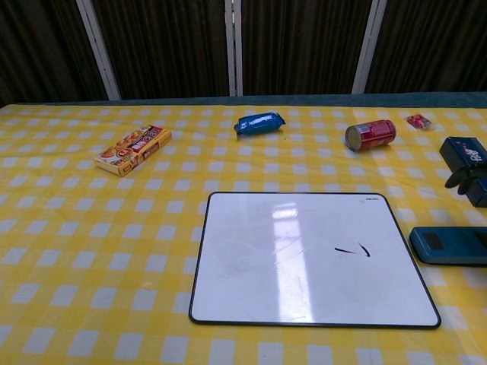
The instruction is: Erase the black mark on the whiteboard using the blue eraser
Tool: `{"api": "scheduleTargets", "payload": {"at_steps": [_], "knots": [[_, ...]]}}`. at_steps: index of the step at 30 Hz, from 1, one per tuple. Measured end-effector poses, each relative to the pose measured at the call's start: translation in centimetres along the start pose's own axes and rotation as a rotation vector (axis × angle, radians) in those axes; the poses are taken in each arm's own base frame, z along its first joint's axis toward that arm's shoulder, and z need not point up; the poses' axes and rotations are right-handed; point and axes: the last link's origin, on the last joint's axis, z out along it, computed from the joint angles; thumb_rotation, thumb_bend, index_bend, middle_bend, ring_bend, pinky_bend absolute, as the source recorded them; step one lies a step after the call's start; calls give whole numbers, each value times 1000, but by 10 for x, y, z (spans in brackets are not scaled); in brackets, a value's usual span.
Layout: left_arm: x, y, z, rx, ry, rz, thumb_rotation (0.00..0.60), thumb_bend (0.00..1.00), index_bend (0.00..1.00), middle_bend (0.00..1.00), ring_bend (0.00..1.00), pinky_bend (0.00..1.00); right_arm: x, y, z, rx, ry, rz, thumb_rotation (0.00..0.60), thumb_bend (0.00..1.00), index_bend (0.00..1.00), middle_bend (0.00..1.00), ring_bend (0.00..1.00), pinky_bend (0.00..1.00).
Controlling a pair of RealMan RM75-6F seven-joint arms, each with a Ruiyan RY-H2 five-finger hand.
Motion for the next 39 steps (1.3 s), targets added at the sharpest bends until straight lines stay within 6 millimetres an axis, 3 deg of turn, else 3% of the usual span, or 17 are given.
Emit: {"api": "scheduleTargets", "payload": {"at_steps": [10,16,22,24,27,33,39], "knots": [[0,-1,1,0,-4,-2,600,0,0,0,0,0,-14,-7,12,21,-23,-26,600,32,279,325,249,363],[0,0,2,0,-4,-6,600,0,0,0,0,0,-26,-10,20,31,-19,-70,600,90,323,354,275,374],[2,-1,2,3,6,-13,600,0,0,0,0,0,-35,-14,25,38,-18,-70,600,112,352,416,334,393],[2,-1,2,3,5,-17,600,0,0,0,0,0,-35,-15,26,42,-13,-70,600,143,402,463,379,412],[4,-3,2,8,9,-23,600,0,0,0,0,0,-33,-17,26,52,9,-62,600,200,469,514,423,433],[4,-5,3,17,3,-29,600,0,0,0,0,0,-15,-33,30,113,76,-15,600,326,495,526,432,436],[2,-7,8,30,-9,-28,600,0,0,0,0,0,3,-54,52,181,74,-39,600,438,499,520,432,436]]}}
